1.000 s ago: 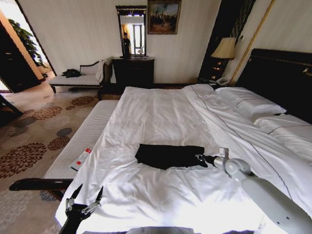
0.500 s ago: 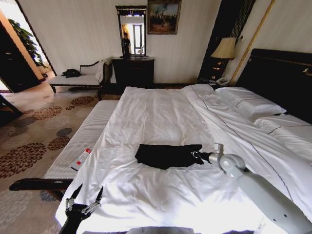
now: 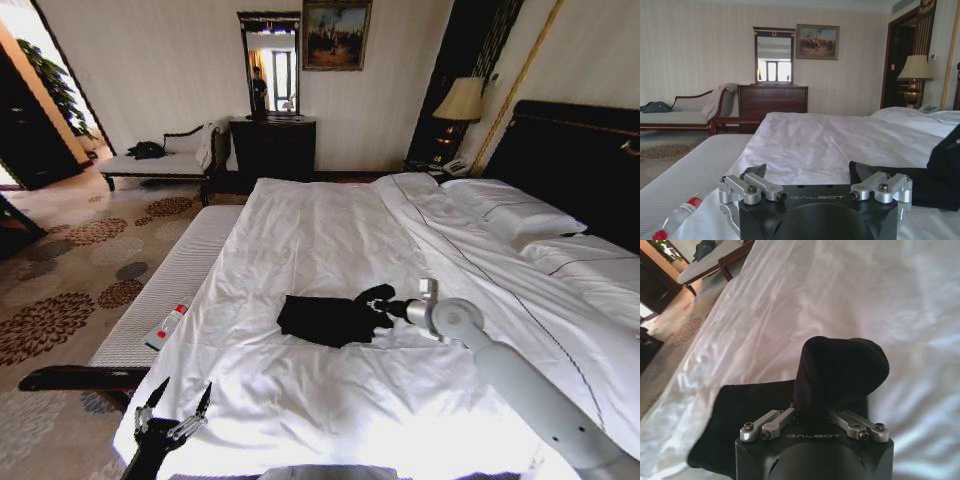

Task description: Fold the clothes on the bed.

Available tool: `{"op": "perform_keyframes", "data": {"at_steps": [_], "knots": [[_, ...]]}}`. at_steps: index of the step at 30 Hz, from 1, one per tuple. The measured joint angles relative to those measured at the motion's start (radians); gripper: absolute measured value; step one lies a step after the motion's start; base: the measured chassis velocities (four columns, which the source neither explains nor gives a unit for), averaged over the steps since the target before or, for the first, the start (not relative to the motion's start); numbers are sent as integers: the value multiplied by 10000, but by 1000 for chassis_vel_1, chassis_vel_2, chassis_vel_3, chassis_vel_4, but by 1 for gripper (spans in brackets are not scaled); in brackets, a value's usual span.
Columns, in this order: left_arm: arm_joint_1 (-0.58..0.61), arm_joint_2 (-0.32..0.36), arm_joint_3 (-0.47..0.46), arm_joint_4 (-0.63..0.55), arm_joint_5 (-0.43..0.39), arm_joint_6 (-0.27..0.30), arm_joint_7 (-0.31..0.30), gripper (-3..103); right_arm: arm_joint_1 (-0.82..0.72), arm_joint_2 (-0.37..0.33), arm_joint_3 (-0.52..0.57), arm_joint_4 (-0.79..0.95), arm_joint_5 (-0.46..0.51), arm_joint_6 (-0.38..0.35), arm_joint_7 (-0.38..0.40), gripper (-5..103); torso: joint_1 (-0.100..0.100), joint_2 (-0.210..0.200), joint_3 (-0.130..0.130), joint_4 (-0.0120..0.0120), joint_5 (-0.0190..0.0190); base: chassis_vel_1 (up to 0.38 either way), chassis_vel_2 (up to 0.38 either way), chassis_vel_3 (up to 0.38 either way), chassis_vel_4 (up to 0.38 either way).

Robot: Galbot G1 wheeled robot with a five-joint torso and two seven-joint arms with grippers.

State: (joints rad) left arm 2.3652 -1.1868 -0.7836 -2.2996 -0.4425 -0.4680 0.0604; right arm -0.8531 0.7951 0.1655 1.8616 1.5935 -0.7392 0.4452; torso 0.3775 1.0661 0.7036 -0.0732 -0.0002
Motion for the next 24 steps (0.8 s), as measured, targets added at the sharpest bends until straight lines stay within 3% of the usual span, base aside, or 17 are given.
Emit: {"op": "perform_keyframes", "data": {"at_steps": [5, 12, 24], "knots": [[0, -1, 0, 0, 1, 0, 0, 100, 287, 546, -485, -145, -8, 4, 240, 7, 1, 0, 0, 1, 1, 0, 0, 0, 0], [0, 0, 0, 0, 1, 0, 0, 100, 420, 841, -722, -436, -482, 16, 172, 7, 1, 0, -1, -2, 0, 0, 0, 0, 0], [0, 0, 0, 0, 0, 0, 0, 100, 997, 1410, -1247, -633, -318, 29, 512, 7, 2, -2, 0, 0, 1, 0, 0, 0, 0]]}}
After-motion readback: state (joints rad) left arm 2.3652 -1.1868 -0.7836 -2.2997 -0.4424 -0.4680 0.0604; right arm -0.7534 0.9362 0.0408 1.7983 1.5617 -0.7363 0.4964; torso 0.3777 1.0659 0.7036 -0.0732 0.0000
